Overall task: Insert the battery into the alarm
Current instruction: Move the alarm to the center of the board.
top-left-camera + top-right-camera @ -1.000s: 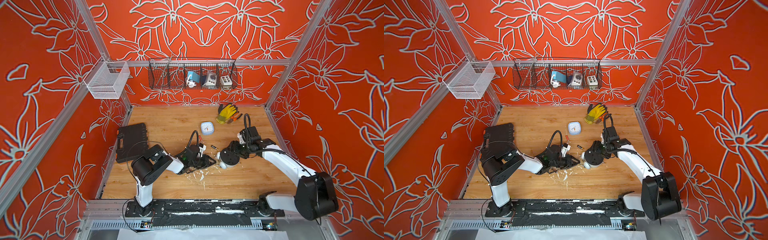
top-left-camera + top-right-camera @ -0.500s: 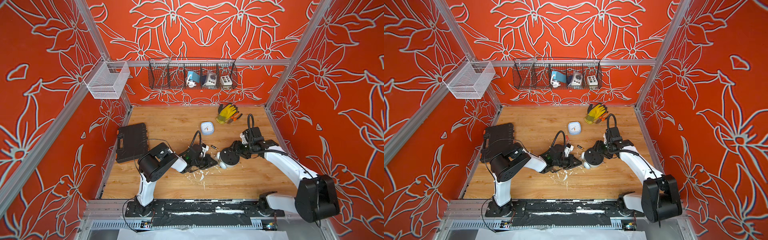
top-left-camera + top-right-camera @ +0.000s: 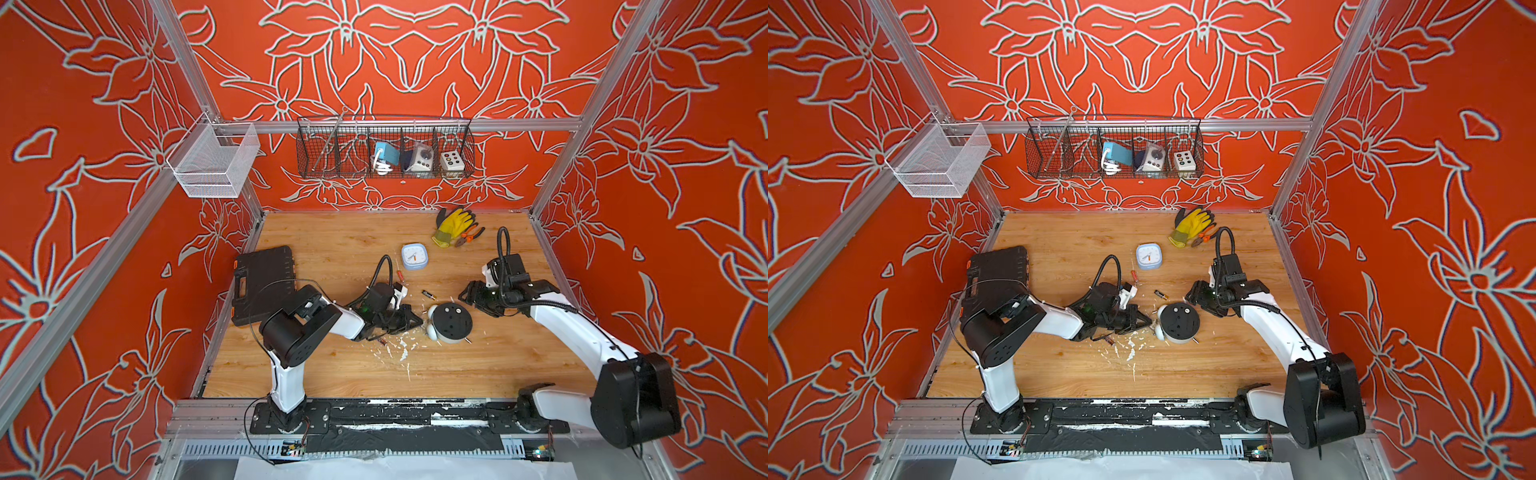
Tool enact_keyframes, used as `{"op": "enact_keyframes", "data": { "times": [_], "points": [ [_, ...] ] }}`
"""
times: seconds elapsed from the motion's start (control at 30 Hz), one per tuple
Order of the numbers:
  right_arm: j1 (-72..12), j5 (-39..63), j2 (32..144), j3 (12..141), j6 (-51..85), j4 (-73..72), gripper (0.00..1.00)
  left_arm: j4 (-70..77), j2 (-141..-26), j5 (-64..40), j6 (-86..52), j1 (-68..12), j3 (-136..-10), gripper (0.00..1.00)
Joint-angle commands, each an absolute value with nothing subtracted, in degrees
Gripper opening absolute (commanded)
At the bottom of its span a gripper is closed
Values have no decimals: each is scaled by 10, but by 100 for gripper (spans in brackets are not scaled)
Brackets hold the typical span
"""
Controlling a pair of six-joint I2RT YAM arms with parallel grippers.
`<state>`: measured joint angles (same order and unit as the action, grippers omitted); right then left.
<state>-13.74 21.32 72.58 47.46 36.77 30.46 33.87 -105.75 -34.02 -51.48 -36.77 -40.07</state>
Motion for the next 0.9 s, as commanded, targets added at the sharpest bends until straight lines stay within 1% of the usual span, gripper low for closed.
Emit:
{"op": "enact_keyframes", "data": {
  "times": [0.0, 0.13, 0.4, 0.57, 0.7, 0.8, 0.87],
  "points": [
    [-132, 194, 727, 494, 354, 311, 65, 252, -1024, -361, -454, -344, -385, 0],
    [-132, 194, 736, 497, 352, 298, 65, 198, -999, -367, -424, -315, -371, 0],
    [-133, 208, 745, 497, 338, 279, 65, 145, -963, -366, -381, -258, -346, 0],
    [-132, 159, 725, 509, 331, 291, 65, 107, -942, -340, -358, -225, -334, 0],
    [-132, 130, 704, 515, 321, 286, 65, 90, -928, -339, -347, -210, -336, 0],
    [-132, 128, 693, 515, 314, 276, 65, 76, -916, -335, -338, -207, -345, 0],
    [-132, 138, 694, 515, 308, 269, 65, 70, -913, -332, -336, -207, -352, 3]
  ]
}}
